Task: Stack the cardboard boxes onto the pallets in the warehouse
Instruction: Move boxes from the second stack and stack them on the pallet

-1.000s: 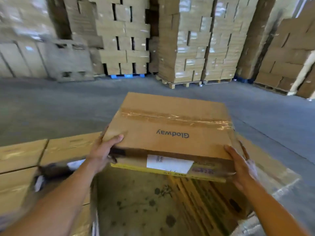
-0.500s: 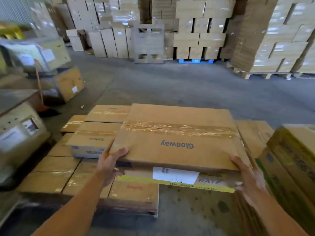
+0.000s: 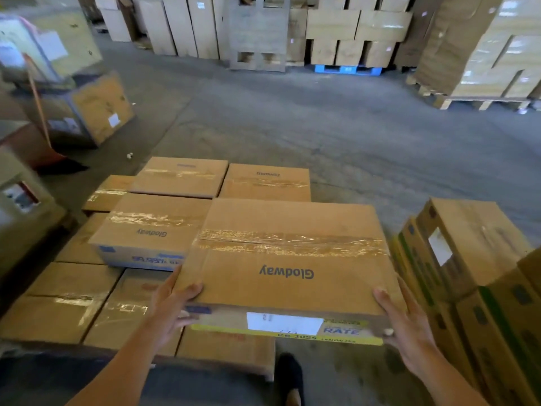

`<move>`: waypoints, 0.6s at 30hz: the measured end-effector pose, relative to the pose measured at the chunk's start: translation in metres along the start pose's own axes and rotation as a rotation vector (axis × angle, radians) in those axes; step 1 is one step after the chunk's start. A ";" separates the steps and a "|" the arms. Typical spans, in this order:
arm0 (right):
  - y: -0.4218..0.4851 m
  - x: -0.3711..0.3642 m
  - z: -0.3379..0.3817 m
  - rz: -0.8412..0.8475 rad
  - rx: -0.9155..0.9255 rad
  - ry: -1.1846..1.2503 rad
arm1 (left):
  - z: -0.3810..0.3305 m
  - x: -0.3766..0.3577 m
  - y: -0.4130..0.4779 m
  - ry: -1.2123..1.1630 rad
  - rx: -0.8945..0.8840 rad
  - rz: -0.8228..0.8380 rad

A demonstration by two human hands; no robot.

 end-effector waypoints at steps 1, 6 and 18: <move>0.026 -0.010 -0.001 -0.007 -0.019 -0.007 | 0.001 -0.004 0.024 0.003 0.025 -0.020; 0.144 -0.061 0.007 0.022 -0.120 -0.068 | 0.015 -0.010 0.139 -0.001 0.245 -0.119; 0.291 -0.146 -0.083 -0.035 -0.263 -0.205 | 0.023 -0.002 0.328 0.155 0.227 -0.115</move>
Point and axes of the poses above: each hand's wrist, its own y-axis towards the middle knuckle, its own x-axis out of the back of the hand, z = x × y, the point moved 2 cm from there along y, towards the middle knuckle, and after that the axes turned 3 degrees about y, right-handed, at the moved point
